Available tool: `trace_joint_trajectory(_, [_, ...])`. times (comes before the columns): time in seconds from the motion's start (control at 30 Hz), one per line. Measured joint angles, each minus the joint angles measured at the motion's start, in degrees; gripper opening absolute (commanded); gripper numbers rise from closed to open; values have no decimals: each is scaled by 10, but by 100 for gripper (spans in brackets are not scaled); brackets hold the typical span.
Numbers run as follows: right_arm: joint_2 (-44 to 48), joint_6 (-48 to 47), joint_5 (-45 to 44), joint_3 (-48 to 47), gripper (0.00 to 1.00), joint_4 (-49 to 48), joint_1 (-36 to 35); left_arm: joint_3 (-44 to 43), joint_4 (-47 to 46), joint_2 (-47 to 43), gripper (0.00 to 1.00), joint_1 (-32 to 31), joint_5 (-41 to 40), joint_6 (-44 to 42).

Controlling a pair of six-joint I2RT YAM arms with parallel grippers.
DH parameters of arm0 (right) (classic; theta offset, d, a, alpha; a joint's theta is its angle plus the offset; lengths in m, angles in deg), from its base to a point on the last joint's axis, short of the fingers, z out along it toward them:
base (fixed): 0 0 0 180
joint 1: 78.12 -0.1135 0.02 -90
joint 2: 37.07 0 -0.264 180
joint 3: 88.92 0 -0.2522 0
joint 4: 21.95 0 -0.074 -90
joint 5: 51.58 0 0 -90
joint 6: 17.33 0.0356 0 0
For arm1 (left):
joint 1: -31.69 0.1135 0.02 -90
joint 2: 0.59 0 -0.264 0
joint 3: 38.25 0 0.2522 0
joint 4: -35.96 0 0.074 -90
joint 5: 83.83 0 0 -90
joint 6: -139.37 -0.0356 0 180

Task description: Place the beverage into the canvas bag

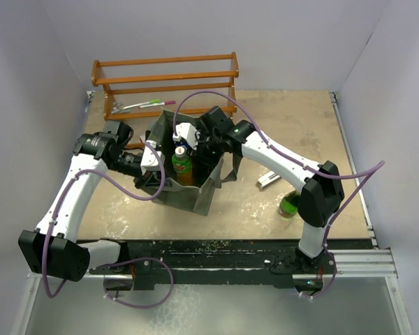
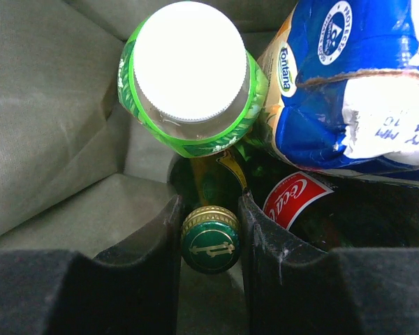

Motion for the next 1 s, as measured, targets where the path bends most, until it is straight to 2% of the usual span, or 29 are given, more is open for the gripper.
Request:
trace_joint_trajectory(0.2, [0,-4,0,0,35,0,0,0,-1,0,17,0,0,2])
trace_joint_trajectory(0.53, [24,-13,-4,-3,53,2,0,0,-8,-1,20,0,-3,9])
trace_joint_trajectory(0.7, [51,-14,-4,-14,58,2,0,0,-27,-7,21,0,-5,30])
trace_joint_trajectory(1.0, [93,-15,-4,-35,61,1,0,0,-45,-11,22,-3,-7,45])
